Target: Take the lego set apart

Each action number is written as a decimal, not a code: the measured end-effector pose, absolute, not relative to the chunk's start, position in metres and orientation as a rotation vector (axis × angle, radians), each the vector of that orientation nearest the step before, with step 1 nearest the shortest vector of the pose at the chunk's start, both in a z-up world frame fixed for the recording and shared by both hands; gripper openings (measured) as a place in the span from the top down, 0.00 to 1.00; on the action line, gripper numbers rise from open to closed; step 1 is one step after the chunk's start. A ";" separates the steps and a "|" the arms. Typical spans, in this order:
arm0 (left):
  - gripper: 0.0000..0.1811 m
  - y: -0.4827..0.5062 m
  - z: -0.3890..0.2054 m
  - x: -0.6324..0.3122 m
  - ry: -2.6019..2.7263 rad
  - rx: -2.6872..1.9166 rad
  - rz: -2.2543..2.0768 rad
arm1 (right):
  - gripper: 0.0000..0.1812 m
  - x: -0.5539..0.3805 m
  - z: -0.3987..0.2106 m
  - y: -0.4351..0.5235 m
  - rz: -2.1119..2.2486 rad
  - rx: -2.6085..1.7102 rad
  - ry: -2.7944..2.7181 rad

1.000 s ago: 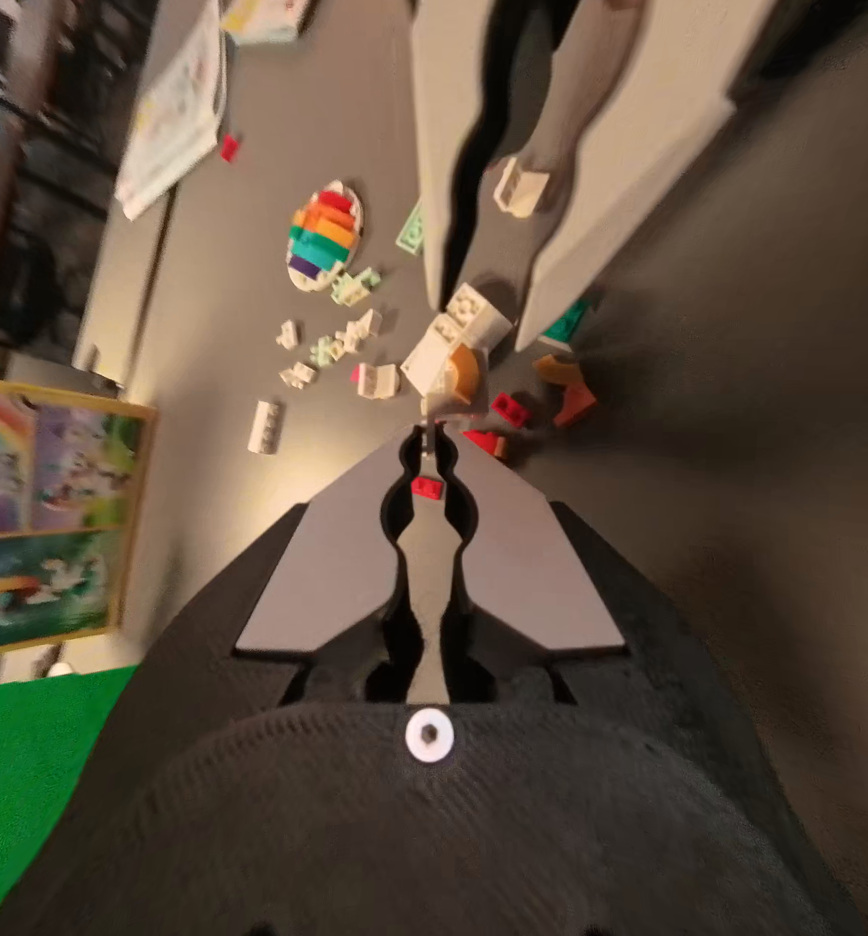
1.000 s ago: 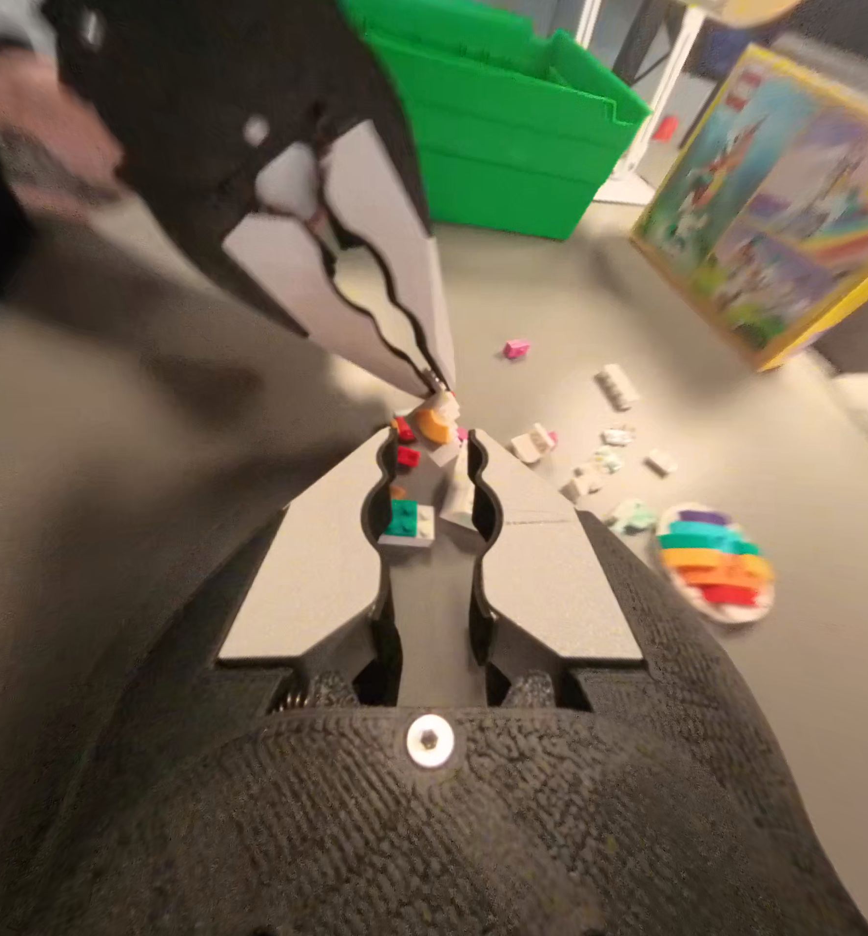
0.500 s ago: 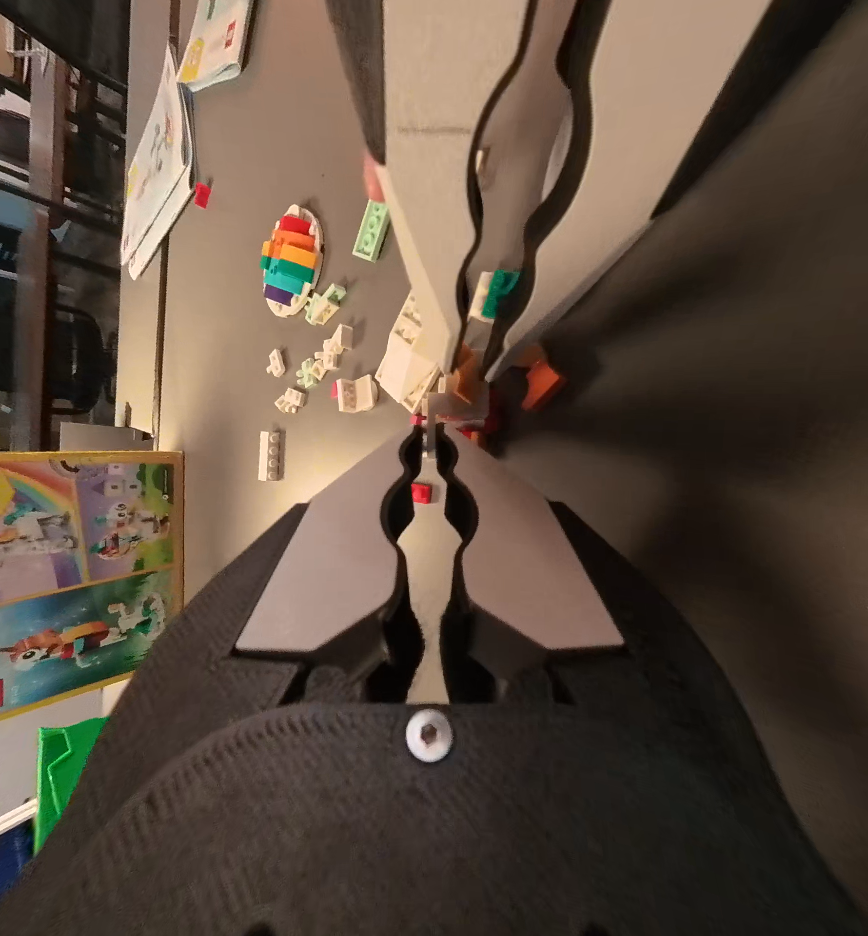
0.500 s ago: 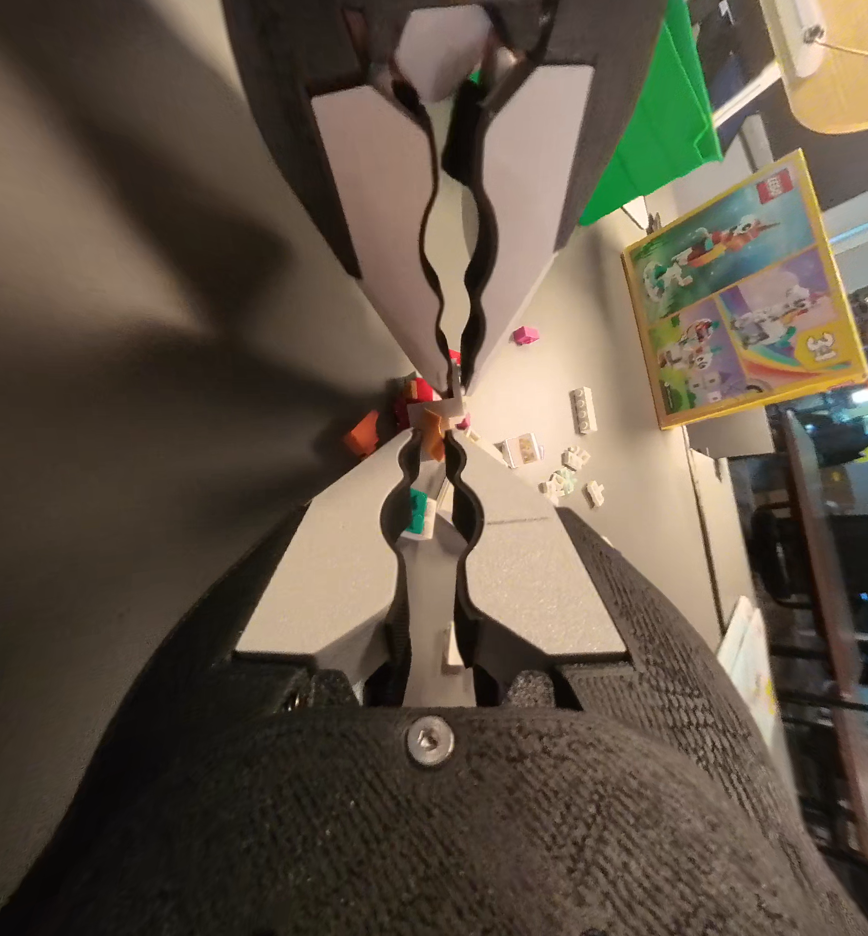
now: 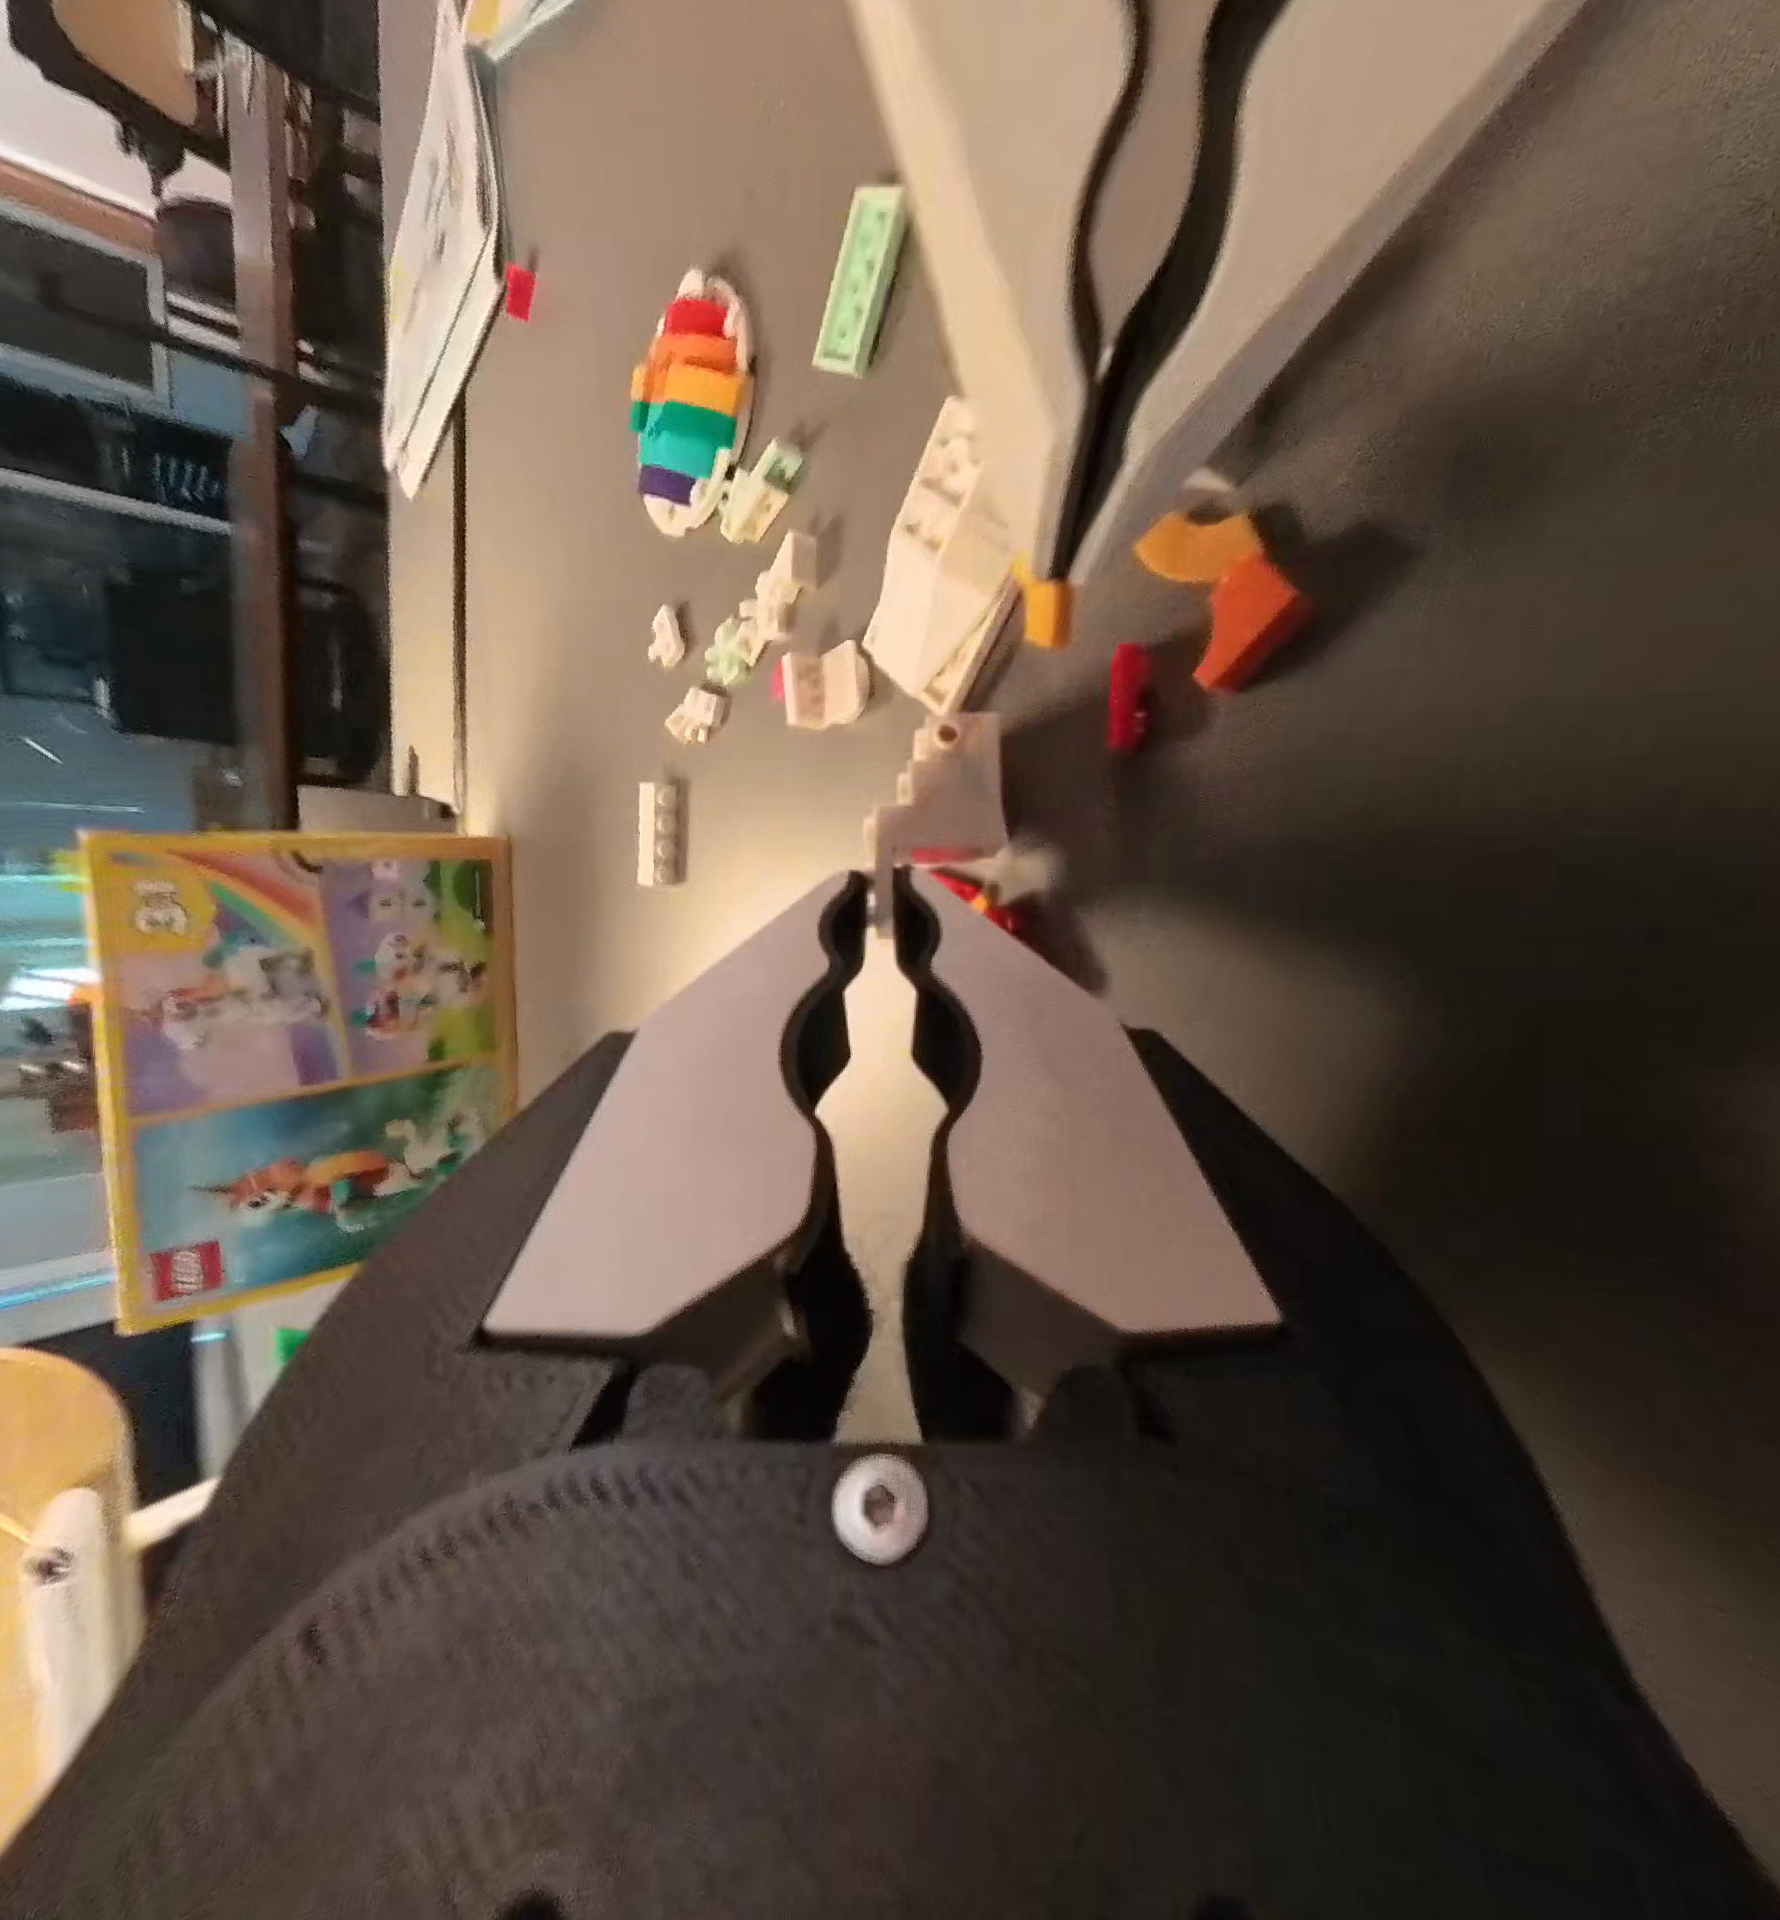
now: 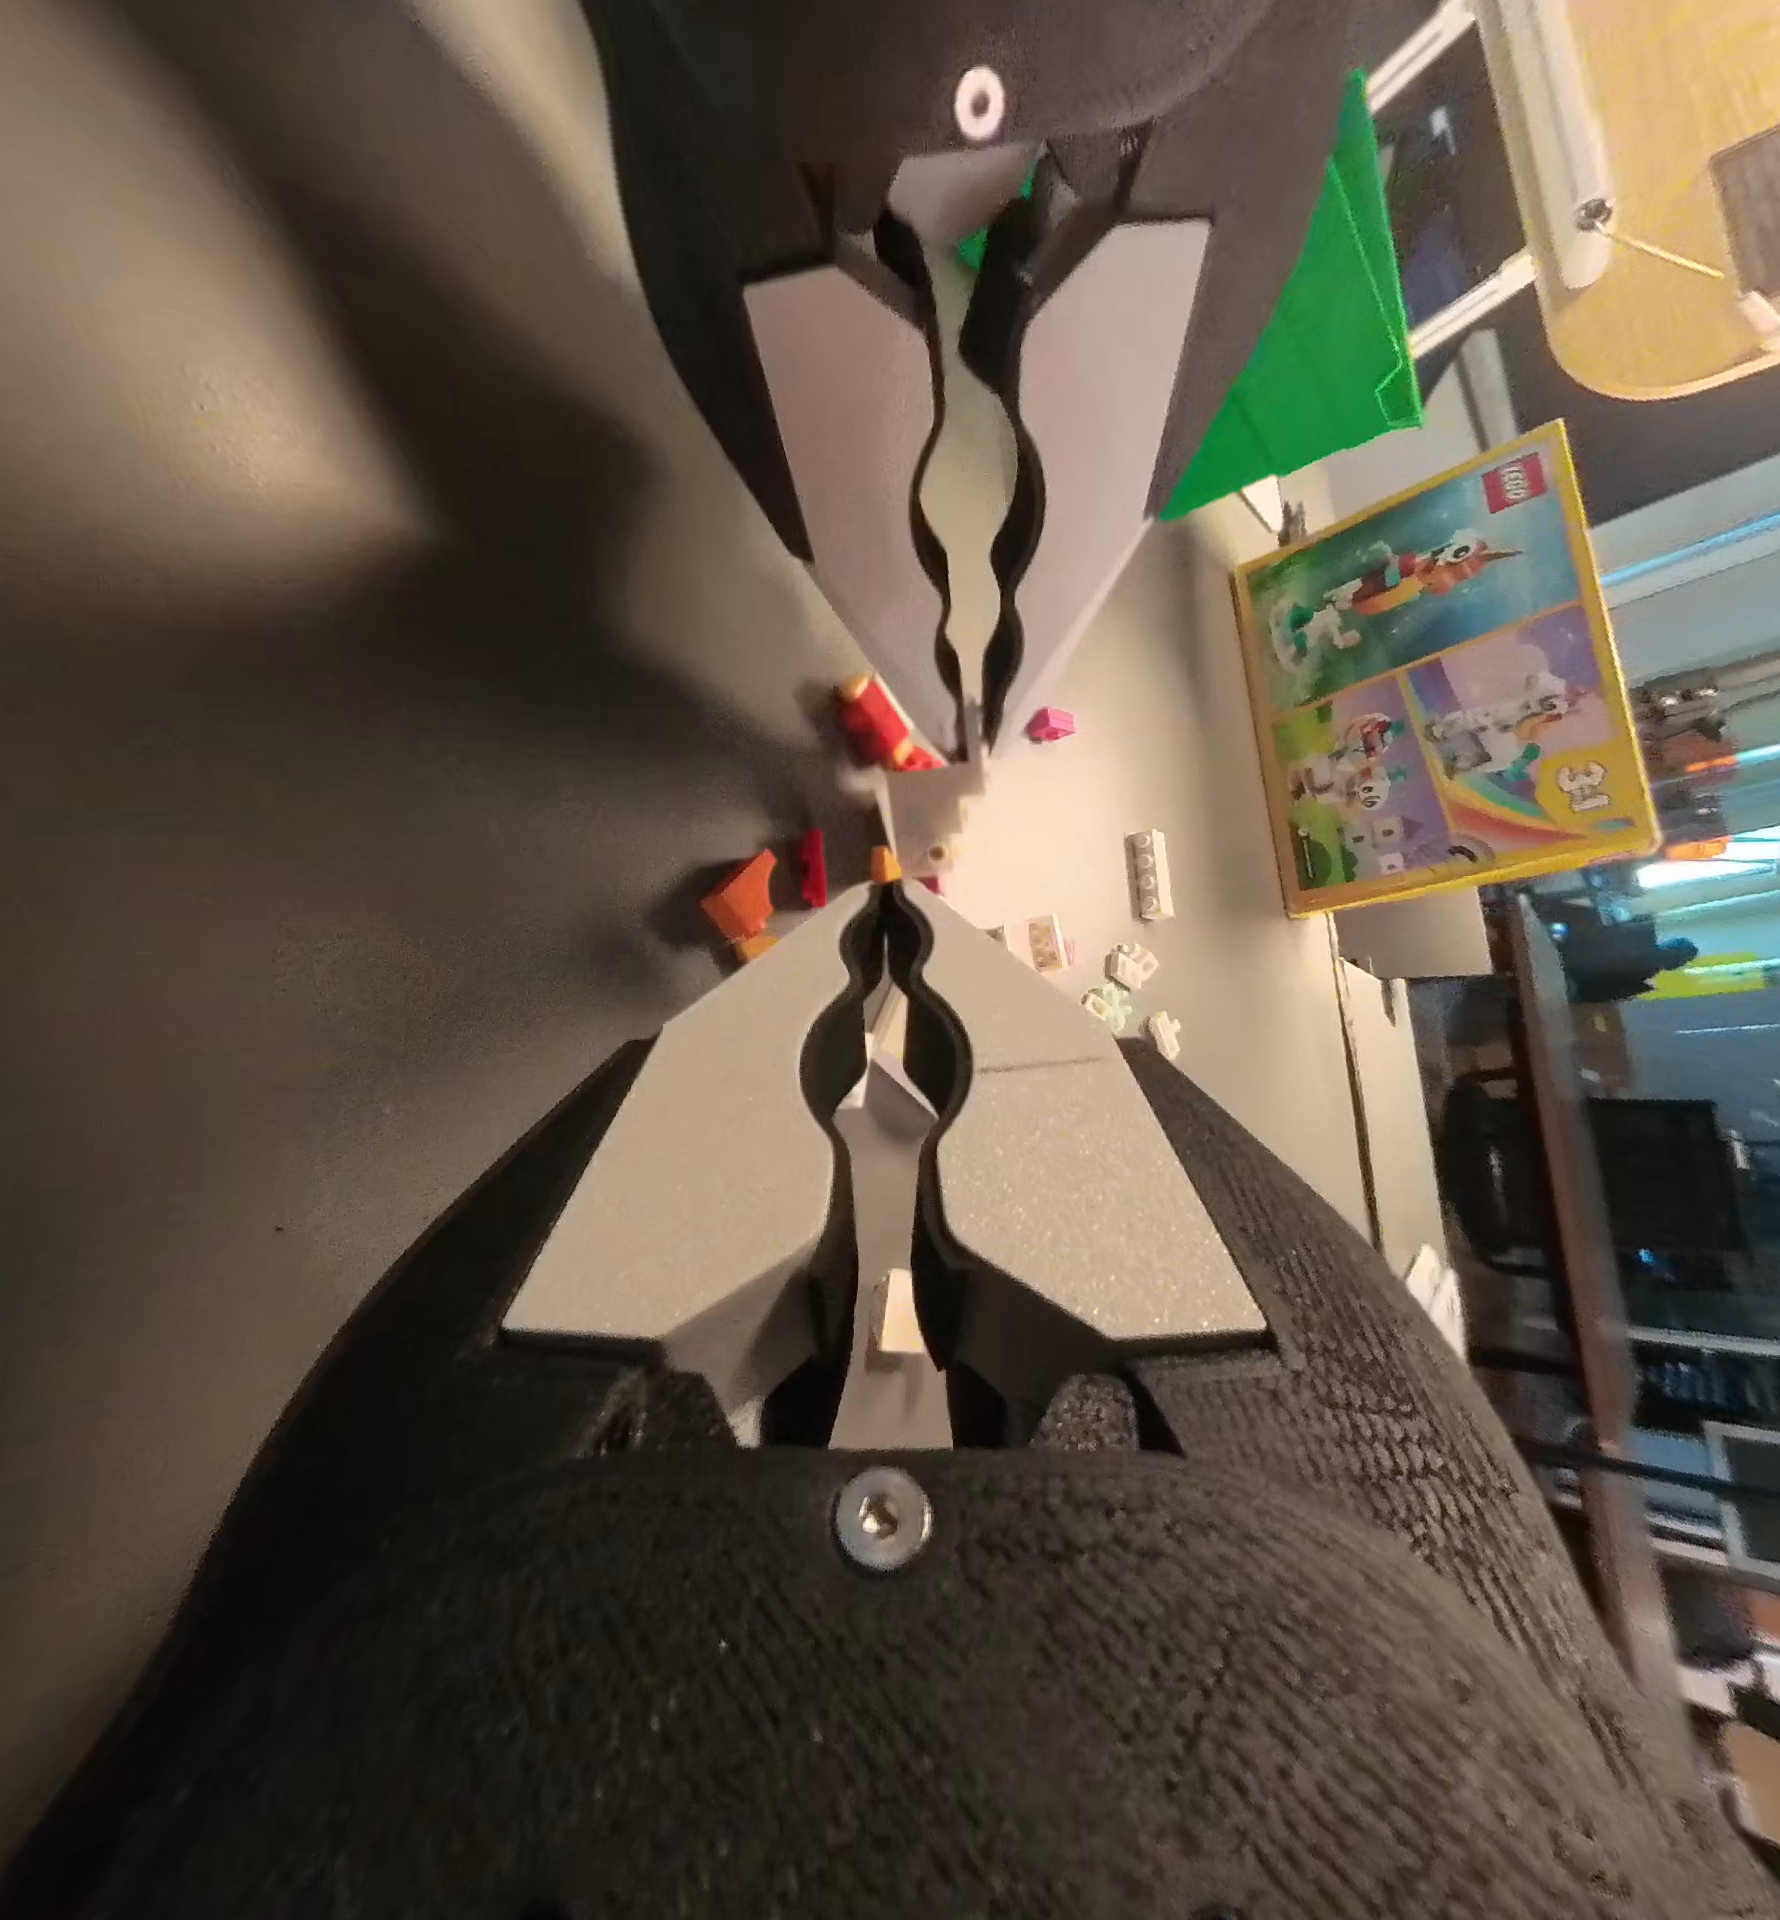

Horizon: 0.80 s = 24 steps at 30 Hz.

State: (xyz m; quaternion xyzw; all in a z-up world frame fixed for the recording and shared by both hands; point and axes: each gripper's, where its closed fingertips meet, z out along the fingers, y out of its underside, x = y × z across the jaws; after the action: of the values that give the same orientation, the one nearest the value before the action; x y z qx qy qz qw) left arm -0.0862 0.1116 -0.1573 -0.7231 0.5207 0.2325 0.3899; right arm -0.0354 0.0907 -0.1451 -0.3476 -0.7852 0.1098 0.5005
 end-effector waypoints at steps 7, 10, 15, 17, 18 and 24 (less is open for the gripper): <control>0.98 0.117 -0.147 -0.092 1.126 -1.892 0.455 | 1.00 -0.035 -0.151 0.104 0.342 -0.993 -1.860; 0.98 0.119 -0.135 -0.093 0.940 -1.926 0.251 | 0.94 -0.034 -0.154 0.107 0.479 -1.138 -1.837; 0.98 0.111 -0.113 -0.076 0.763 -1.865 -0.248 | 0.89 -0.038 -0.116 0.105 0.815 -1.174 -1.604; 0.98 0.106 -0.106 -0.069 0.782 -1.815 -0.327 | 0.85 -0.037 -0.102 0.101 0.942 -1.152 -1.543; 0.98 0.101 -0.104 -0.063 0.819 -1.793 -0.367 | 0.85 -0.036 -0.097 0.097 0.991 -1.128 -1.529; 0.98 0.084 -0.110 -0.039 1.054 -1.705 -0.353 | 0.85 -0.029 -0.093 0.076 1.122 -1.033 -1.610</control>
State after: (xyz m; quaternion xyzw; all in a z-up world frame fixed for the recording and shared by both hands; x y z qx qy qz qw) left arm -0.0387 0.0837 -0.1104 -0.7129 0.4406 -0.1477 0.5252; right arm -0.0294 0.0764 -0.0927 -0.4172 -0.6499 0.4527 0.4457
